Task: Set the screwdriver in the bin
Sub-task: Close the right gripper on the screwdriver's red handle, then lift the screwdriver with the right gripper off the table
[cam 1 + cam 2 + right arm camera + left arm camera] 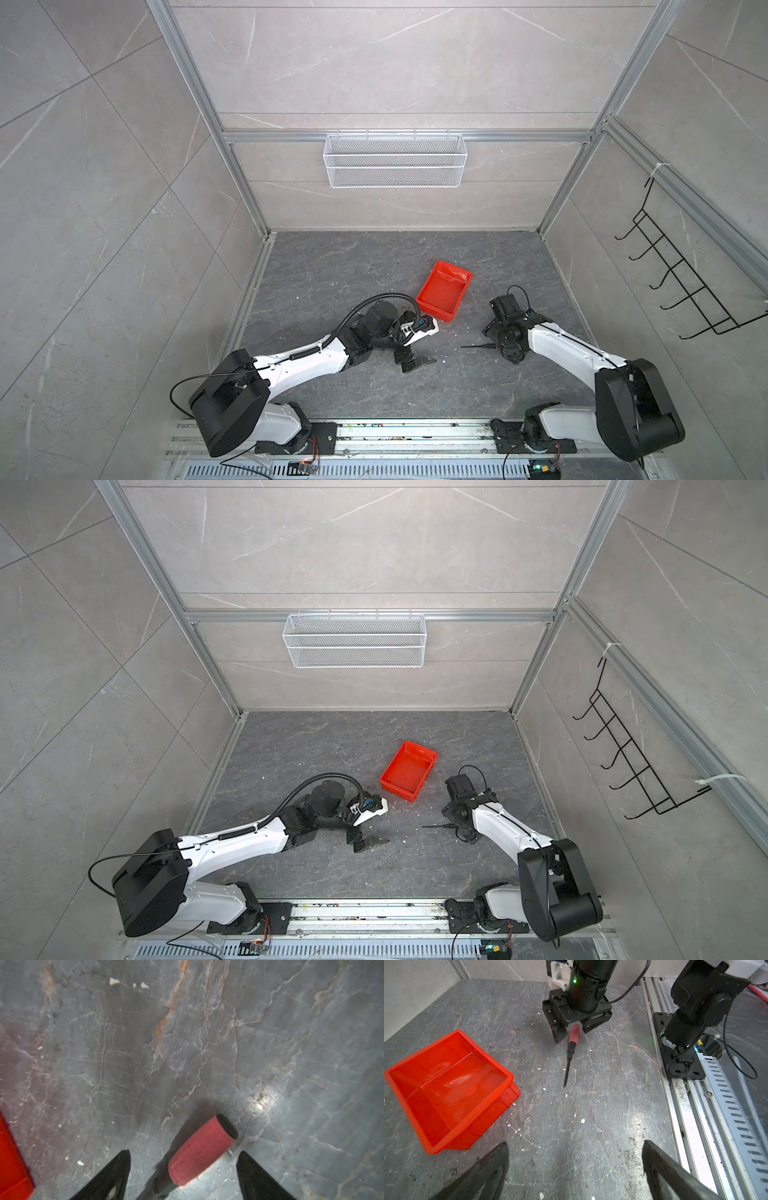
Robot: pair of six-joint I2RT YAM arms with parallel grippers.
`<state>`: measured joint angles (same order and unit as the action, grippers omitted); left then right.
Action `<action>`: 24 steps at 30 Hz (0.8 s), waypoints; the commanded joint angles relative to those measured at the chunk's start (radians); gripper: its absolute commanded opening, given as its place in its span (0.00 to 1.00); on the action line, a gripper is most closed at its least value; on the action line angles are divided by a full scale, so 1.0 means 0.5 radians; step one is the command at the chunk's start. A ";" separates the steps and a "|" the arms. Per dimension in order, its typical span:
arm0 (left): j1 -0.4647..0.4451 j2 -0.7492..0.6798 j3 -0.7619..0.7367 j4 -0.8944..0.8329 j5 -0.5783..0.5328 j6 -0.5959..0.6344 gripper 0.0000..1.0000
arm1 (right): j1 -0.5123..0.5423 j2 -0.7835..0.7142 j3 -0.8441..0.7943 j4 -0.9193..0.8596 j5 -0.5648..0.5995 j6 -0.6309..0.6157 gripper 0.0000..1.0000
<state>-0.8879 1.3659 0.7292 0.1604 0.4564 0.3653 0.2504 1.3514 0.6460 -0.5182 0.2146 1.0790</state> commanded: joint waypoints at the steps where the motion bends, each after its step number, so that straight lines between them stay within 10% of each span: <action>1: -0.005 0.002 0.057 0.023 0.074 0.046 1.00 | 0.008 0.072 0.007 0.035 0.006 0.042 0.82; 24: -0.007 0.005 0.088 -0.075 0.056 0.104 1.00 | 0.006 0.276 0.082 0.010 0.030 0.078 0.37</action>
<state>-0.8879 1.3659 0.7292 0.1333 0.4572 0.3912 0.2512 1.4551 0.6876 -0.5030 0.2615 1.1072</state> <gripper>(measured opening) 0.998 0.389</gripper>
